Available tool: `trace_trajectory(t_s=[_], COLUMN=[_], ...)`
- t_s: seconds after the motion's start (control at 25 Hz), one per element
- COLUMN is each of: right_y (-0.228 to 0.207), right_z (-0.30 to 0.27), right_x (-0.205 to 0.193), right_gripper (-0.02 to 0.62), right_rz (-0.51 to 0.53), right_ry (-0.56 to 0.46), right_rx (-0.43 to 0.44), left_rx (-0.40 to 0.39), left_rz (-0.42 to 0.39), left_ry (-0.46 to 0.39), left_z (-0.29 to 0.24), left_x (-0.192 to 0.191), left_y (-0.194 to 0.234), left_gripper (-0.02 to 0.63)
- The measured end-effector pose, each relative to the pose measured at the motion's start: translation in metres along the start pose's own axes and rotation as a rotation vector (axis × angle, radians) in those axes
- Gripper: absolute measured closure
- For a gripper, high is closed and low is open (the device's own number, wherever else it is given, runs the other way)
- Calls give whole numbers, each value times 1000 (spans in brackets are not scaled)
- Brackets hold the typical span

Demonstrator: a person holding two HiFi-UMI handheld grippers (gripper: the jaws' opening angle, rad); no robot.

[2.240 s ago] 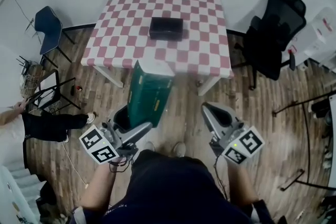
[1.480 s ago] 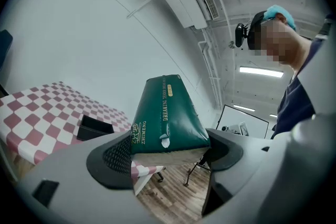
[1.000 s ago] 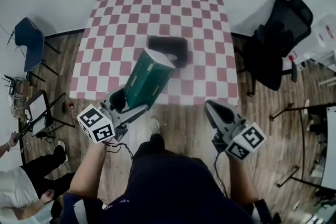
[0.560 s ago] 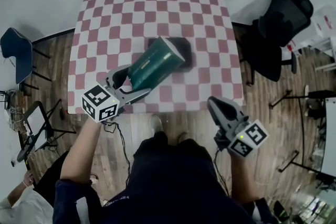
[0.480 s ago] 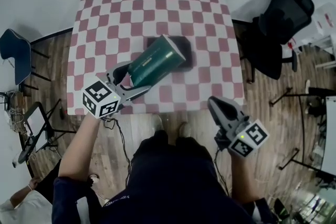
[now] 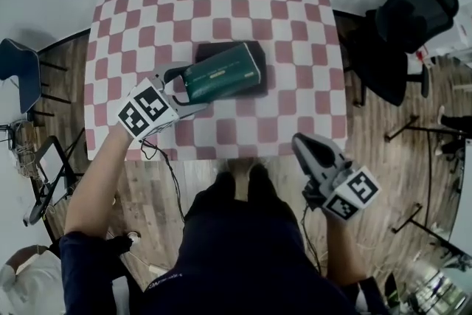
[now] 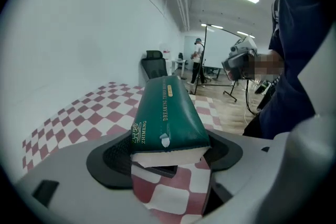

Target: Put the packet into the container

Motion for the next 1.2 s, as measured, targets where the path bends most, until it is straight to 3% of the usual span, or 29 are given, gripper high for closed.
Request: trace_trajectory(t_s=[0.2,0.36,0.68,1.2], right_y=[-28,-47,-72,-83], right_z=[3,4,8,9], right_x=[-5,-9,-13,-16], right_gripper=[578,578,578,578], right_rz=[-29,-51,-77,-93], right_ry=[34,57,80,97], right_rx=[18,26,32,35], left_rx=[-5,-18,-86,-137], left_rz=[-132,-185,-388,-414], left_ry=[146,231,426,524], left_z=[-31,-50,-82,-111], left_x=[0,-1,-5,-21], left_y=[4,11,18,21], left_gripper=[190,190,190,189])
Point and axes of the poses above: the fingertips, and each gripper's own axes: z backward along the fingers, y to its left, x out of its top, the point moved 7 cm from there along z, backward along the fingers, and after that the axes turned 4 degrees about -y, right-handed, at the moved point
